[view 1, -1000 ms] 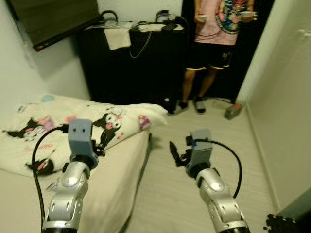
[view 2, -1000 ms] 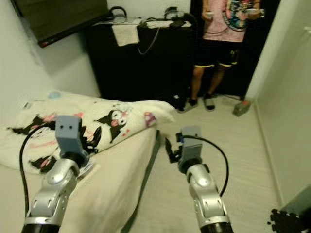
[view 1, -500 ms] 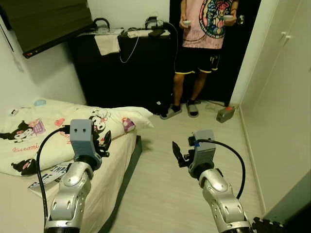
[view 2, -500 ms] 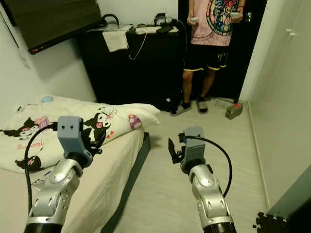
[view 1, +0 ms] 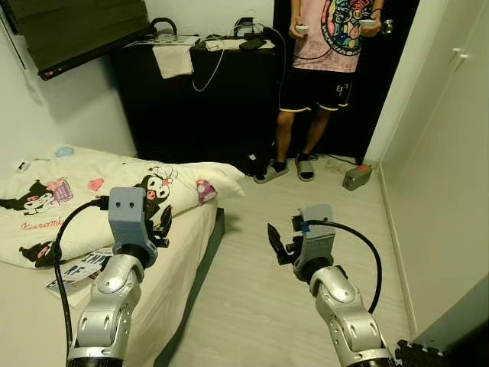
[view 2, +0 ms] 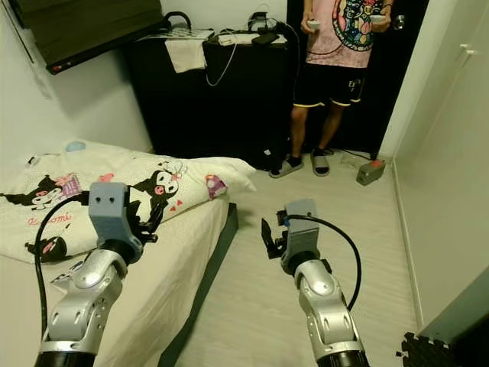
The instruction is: Clean up the room
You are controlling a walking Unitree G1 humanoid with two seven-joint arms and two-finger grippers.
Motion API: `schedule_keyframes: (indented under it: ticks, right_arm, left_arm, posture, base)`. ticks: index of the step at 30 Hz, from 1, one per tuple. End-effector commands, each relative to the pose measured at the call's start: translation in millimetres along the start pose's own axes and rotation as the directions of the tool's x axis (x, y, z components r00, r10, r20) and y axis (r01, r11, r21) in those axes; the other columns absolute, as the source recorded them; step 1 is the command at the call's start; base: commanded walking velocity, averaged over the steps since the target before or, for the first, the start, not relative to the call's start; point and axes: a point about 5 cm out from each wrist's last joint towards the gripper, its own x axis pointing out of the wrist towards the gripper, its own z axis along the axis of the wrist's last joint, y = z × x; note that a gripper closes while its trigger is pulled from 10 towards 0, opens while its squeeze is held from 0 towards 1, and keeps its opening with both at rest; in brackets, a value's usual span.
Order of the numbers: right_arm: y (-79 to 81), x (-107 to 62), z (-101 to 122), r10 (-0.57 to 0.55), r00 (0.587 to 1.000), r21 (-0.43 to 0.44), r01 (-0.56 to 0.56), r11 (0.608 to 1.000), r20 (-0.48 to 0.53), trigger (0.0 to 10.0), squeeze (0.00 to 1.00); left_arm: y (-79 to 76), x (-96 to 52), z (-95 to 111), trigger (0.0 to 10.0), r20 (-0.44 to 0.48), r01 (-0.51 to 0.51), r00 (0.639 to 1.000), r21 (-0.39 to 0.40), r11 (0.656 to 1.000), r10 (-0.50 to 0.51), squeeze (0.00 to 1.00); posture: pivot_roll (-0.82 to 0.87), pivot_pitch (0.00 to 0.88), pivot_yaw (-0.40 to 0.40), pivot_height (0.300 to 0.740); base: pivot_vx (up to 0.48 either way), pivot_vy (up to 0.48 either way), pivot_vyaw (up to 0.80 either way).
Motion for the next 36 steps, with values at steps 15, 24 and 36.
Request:
schedule_keyframes:
  ticks: [15, 24, 36]
  right_arm:
    - [3.0, 0.8, 0.0, 0.014, 1.000, -0.023, -0.014, 1.000, -0.001, 10.0, 0.00]
    - [2.9, 0.6, 0.4, 0.012, 1.000, -0.027, -0.012, 1.000, -0.001, 10.0, 0.00]
    - [2.0, 0.8, 1.1, 0.010, 1.000, -0.027, -0.010, 1.000, 0.000, 10.0, 0.00]
  left_arm:
    - [3.0, -1.8, -1.6, 10.0, -0.001, -0.013, 1.000, 0.028, 1.000, 0.013, 0.00]
    - [2.8, -1.4, -1.9, 10.0, -0.005, -0.012, 1.000, 0.032, 0.999, 0.013, 0.00]
    - [3.5, -2.0, -3.9, 10.0, -0.012, -0.018, 1.000, 0.036, 0.999, 0.018, 0.00]
  posture:
    - [-0.07, 0.013, 0.025, 0.740]
    - [-0.07, 0.016, 0.025, 0.740]
    - [-0.07, 0.019, 0.025, 0.740]
  base:
    - [0.000, 0.000, 0.64]
    - [0.000, 0.000, 0.80]
    - [0.000, 0.000, 0.80]
